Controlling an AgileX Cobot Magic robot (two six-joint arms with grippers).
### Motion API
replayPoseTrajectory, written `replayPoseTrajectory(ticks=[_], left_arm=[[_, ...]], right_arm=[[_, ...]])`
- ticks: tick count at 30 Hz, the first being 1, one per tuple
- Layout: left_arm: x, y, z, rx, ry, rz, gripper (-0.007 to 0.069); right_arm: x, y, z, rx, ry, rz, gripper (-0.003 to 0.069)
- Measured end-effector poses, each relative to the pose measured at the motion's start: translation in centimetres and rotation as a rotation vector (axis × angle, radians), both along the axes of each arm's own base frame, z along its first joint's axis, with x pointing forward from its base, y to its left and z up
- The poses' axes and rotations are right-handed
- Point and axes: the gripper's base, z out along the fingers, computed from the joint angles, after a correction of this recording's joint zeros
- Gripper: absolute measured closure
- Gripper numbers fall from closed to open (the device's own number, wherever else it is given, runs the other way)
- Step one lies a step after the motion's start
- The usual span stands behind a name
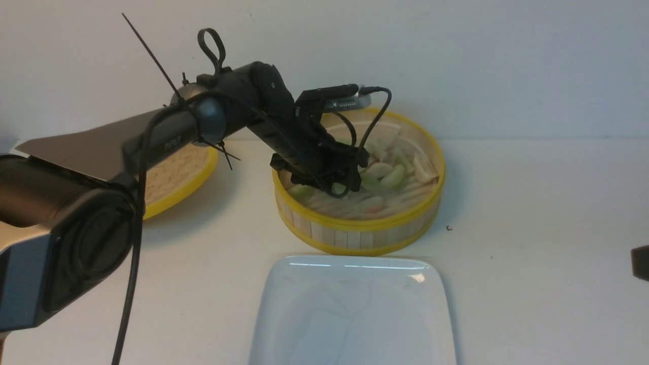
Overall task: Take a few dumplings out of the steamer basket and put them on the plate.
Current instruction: Use the left arm to grab a dumpling from the steamer, then use the left arm to put the dumpling into the plate
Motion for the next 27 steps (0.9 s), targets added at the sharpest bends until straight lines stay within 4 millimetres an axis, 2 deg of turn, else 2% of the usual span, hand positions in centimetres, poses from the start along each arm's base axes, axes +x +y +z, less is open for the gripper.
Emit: replayPoseTrajectory(ticks=[3, 6, 10, 12, 17, 20, 24, 27], left_arm=[[0.2, -0.1, 0.0, -0.012, -0.015, 0.013, 0.0239], [0.3, -0.1, 0.0, -0.015, -0.021, 0.017, 0.0291], [0.3, -0.1, -0.3, -0.012, -0.019, 0.017, 0.0444], [0.3, -0.1, -0.4, -0.013, -0.019, 0.016, 0.055], [0.3, -0.1, -0.3, -0.006, -0.021, 0.01, 0.0558], [0.0, 0.3, 0.5, 0.046, -0.039, -0.025, 0.0558], [-0.7, 1.1, 3.1, 0.126, -0.081, -0.078, 0.0558], [-1.7, 1.7, 6.5, 0.159, -0.128, -0.102, 0.0558]], right_arm=[[0.0, 0.0, 0.0, 0.0, 0.0, 0.0, 0.0673], [0.0, 0.0, 0.0, 0.0, 0.0, 0.0, 0.0673], [0.0, 0.0, 0.0, 0.0, 0.0, 0.0, 0.0673], [0.0, 0.0, 0.0, 0.0, 0.0, 0.0, 0.0673], [0.0, 0.0, 0.0, 0.0, 0.002, 0.001, 0.0673], [0.0, 0.0, 0.0, 0.0, 0.002, 0.001, 0.0673], [0.0, 0.0, 0.0, 0.001, 0.002, 0.001, 0.0673], [0.0, 0.0, 0.0, 0.001, 0.001, 0.001, 0.0673]])
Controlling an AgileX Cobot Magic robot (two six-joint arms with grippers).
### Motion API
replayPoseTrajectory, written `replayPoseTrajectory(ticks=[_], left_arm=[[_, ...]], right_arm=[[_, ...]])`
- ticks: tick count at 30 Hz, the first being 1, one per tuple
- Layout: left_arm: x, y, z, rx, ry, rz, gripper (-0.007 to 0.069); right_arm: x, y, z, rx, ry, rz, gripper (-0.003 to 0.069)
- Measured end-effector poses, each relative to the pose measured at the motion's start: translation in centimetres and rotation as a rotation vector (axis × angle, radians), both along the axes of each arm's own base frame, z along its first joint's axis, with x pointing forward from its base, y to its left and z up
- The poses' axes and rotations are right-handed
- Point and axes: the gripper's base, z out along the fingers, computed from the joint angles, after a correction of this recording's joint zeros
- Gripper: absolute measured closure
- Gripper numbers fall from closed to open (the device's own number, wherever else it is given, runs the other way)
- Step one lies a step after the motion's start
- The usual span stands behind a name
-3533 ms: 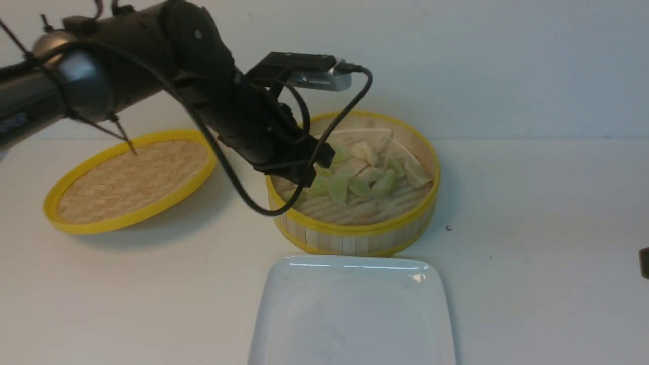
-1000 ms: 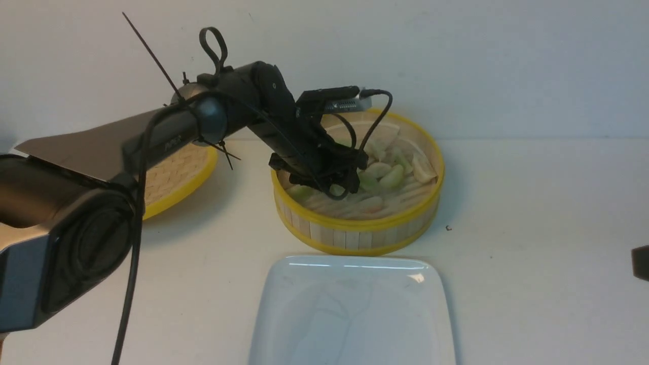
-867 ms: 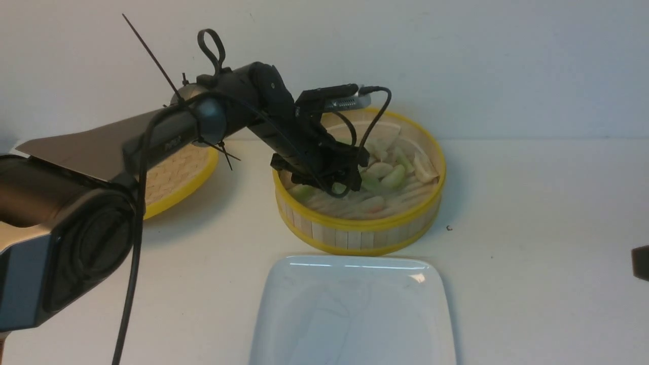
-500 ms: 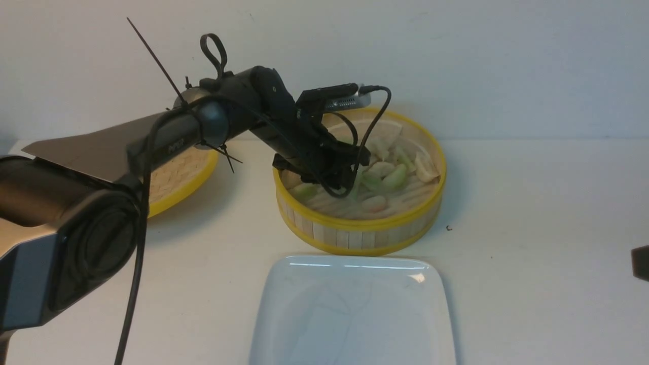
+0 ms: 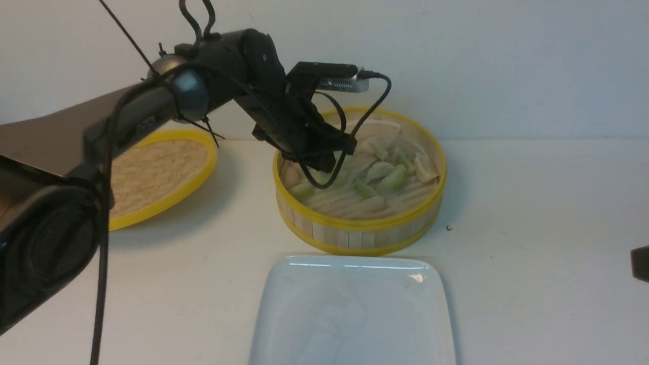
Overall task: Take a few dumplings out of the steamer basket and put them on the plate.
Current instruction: Use the left arm to put the dumpling into the plate
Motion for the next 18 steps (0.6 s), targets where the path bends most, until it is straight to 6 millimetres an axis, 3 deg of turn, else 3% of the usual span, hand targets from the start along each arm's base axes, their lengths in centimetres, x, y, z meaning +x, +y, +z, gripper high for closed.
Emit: replayPoseTrajectory(ticks=[5, 11, 15, 18], left_arm=[[-2.3, 0.8, 4.8, 0.015, -0.023, -0.055, 0.0566], [-5.6, 1.8, 8.4, 0.052, 0.047, -0.13, 0.0566], [-7.8, 1.7, 8.6, 0.092, 0.073, -0.163, 0.0568], [-10.7, 0.9, 6.7, 0.147, 0.14, -0.216, 0.0568]], right_arm=[[0.0, 0.0, 0.0, 0.007, 0.0, 0.001, 0.0673], [0.0, 0.2, 0.1, 0.022, 0.0, 0.003, 0.0673], [0.0, 0.2, 0.1, 0.024, 0.0, 0.004, 0.0673], [0.0, 0.2, 0.1, 0.025, 0.0, 0.004, 0.0673]])
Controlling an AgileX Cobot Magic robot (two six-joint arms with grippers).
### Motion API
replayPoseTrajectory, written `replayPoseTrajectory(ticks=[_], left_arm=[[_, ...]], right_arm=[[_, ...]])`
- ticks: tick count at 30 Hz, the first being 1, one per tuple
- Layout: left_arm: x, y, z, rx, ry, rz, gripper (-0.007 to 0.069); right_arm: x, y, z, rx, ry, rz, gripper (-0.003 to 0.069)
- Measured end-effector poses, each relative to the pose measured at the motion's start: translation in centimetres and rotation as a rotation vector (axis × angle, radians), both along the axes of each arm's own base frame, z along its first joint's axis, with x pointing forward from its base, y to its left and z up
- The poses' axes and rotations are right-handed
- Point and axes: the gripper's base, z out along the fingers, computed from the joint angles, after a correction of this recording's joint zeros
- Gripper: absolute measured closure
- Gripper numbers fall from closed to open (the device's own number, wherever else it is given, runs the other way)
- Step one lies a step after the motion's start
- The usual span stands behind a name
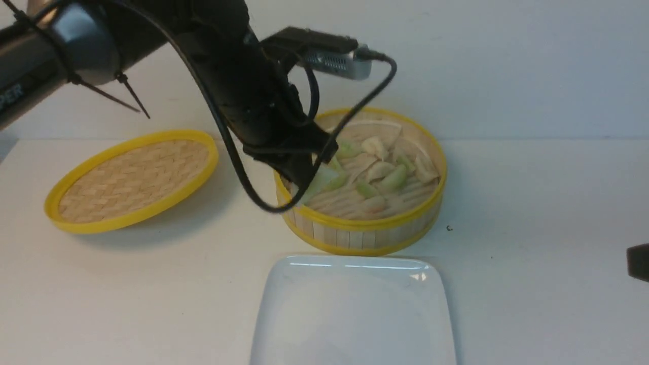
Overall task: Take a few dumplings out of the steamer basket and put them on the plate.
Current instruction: Use the left arm to put the dumpling into the plate, then use the right arm to grab a dumpling from inside the steamer
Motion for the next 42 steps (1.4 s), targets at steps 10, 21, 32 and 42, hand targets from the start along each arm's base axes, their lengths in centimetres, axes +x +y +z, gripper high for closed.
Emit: replayPoseTrajectory(ticks=[10, 21, 32, 42], left_arm=[[-4.0, -3.8, -10.0, 0.117, 0.066, -0.111, 0.0568], [-3.3, -4.4, -13.5, 0.161, 0.122, -0.115, 0.0255], [-4.8, -2.3, -1.6, 0.054, -0.131, 0.016, 0.0548], [-12.1, 3.1, 10.1, -0.131, -0.373, 0.067, 0.0631]], right_arm=[[0.0, 0.2, 0.1, 0.023, -0.001, 0.006, 0.0673], [0.2, 0.3, 0.2, 0.008, -0.012, 0.038, 0.0673], [6.2, 1.7, 3.5, -0.037, 0.017, 0.211, 0.0672], [15.5, 9.2, 0.9, -0.151, 0.056, 0.417, 0.0664]])
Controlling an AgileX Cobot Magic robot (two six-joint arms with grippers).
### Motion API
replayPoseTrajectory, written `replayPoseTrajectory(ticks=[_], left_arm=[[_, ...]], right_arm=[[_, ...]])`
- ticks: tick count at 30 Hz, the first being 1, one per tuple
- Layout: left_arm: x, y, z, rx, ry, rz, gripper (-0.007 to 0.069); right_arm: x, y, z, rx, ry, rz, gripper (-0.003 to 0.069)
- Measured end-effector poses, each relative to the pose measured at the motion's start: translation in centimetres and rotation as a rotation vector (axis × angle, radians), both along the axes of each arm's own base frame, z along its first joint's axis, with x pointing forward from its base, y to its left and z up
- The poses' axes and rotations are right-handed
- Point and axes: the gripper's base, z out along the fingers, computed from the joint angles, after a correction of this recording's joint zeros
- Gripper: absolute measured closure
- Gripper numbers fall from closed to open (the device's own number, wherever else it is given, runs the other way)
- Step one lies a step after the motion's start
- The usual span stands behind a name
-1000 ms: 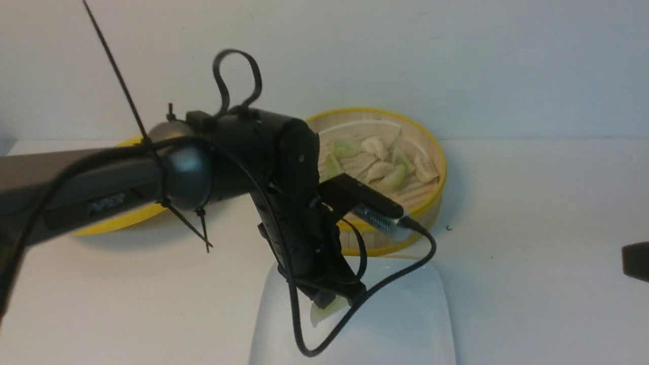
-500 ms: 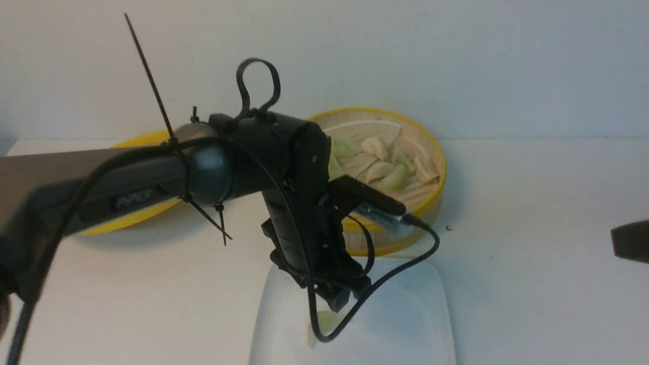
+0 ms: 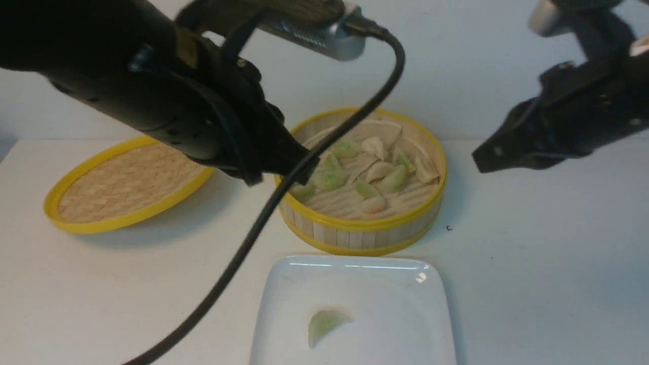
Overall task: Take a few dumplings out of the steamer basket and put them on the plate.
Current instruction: Use the right arm to grab a dumpling from inside the steamer
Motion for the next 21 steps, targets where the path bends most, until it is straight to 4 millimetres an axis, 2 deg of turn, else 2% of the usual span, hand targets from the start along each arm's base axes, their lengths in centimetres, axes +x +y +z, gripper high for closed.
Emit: replayPoseTrajectory(ticks=[1, 2, 3, 4, 7, 8, 9, 10, 11, 13, 17, 21], left_arm=[[-0.1, 0.1, 0.1, -0.002, -0.002, 0.0, 0.0631], [-1.1, 0.8, 1.0, -0.013, -0.01, 0.006, 0.0631], [-1.4, 1.0, 1.2, -0.017, -0.016, 0.005, 0.0631], [-2.5, 1.8, 2.0, -0.029, -0.023, 0.01, 0.0631], [-4.0, 2.9, 2.7, -0.048, -0.03, 0.021, 0.0631], [-5.1, 3.7, 2.9, -0.064, -0.035, 0.033, 0.0631], [-5.6, 4.1, 2.9, -0.067, -0.036, 0.036, 0.0631], [-6.4, 4.7, 2.8, -0.074, -0.036, 0.047, 0.0631], [-6.5, 4.8, 2.8, -0.076, -0.036, 0.049, 0.0631], [-7.8, 5.9, 2.5, -0.089, -0.04, 0.079, 0.0631], [-9.1, 7.5, 1.8, -0.092, -0.051, 0.146, 0.0631], [-9.6, 8.4, 1.3, -0.081, -0.065, 0.209, 0.0631]], right_arm=[[0.2, 0.1, -0.1, -0.002, 0.001, -0.001, 0.0664], [2.0, 1.3, -0.9, -0.01, 0.002, 0.013, 0.0654], [2.3, 1.6, -1.3, -0.014, 0.012, 0.017, 0.0652], [3.8, 2.4, -1.9, -0.022, 0.012, 0.025, 0.0631], [6.2, 3.4, -3.6, -0.039, 0.032, 0.029, 0.0578], [7.8, 3.9, -4.6, -0.06, 0.039, 0.03, 0.0531], [8.4, 4.0, -4.9, -0.068, 0.034, 0.032, 0.051], [9.5, 4.4, -6.0, -0.086, 0.047, 0.033, 0.0458], [9.7, 4.4, -6.0, -0.089, 0.042, 0.034, 0.045], [11.3, 4.9, -7.9, -0.116, 0.062, 0.039, 0.0361], [13.2, 5.7, -10.6, -0.137, 0.094, 0.047, 0.021], [14.1, 7.0, -13.2, -0.165, 0.117, 0.07, 0.0141]])
